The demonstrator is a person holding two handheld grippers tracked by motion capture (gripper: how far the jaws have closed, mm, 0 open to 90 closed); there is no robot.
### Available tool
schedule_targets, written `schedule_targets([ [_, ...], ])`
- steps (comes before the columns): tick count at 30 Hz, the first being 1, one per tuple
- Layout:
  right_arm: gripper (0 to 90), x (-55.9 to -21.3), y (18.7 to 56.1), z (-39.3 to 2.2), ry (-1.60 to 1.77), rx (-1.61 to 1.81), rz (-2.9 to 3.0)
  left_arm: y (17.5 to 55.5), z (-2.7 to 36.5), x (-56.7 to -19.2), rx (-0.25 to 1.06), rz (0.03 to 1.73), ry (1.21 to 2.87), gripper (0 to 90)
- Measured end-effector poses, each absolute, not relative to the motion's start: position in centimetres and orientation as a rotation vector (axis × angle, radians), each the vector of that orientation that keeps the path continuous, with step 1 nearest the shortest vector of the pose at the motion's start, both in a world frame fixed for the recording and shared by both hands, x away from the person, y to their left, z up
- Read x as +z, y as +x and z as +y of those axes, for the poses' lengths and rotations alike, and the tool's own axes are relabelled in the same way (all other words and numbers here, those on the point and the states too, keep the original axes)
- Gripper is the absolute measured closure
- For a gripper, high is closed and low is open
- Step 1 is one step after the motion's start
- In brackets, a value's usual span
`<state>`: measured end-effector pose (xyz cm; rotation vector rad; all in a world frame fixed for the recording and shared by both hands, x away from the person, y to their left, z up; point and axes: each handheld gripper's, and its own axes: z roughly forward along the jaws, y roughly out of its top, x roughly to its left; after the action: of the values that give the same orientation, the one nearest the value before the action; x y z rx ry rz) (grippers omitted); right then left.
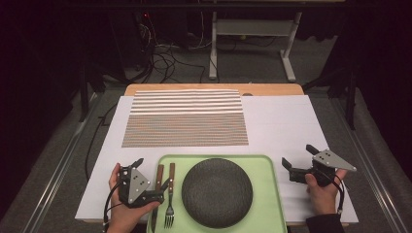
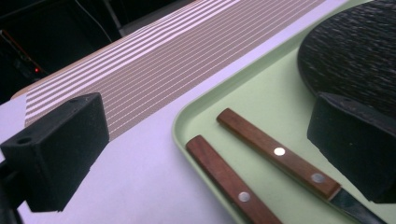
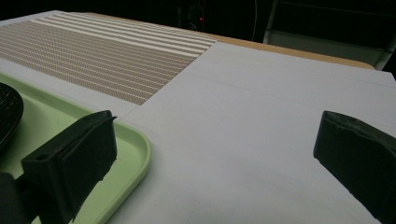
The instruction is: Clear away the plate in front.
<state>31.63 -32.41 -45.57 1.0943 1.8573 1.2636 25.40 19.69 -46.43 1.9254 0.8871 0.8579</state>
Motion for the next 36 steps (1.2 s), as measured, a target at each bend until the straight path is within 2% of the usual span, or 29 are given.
schedule_targets([
  [22, 0.0, -45.6, 31.6, -32.4, 1.089, 1.255, 1.858, 29.7, 24.2, -46.6, 0.66, 1.069, 1.861, 0.0],
  [36, 0.0, -45.6, 31.6, -32.3, 1.092, 1.25, 1.86, 30.9, 26.1, -46.8, 0.611, 1.152, 1.83, 0.0],
])
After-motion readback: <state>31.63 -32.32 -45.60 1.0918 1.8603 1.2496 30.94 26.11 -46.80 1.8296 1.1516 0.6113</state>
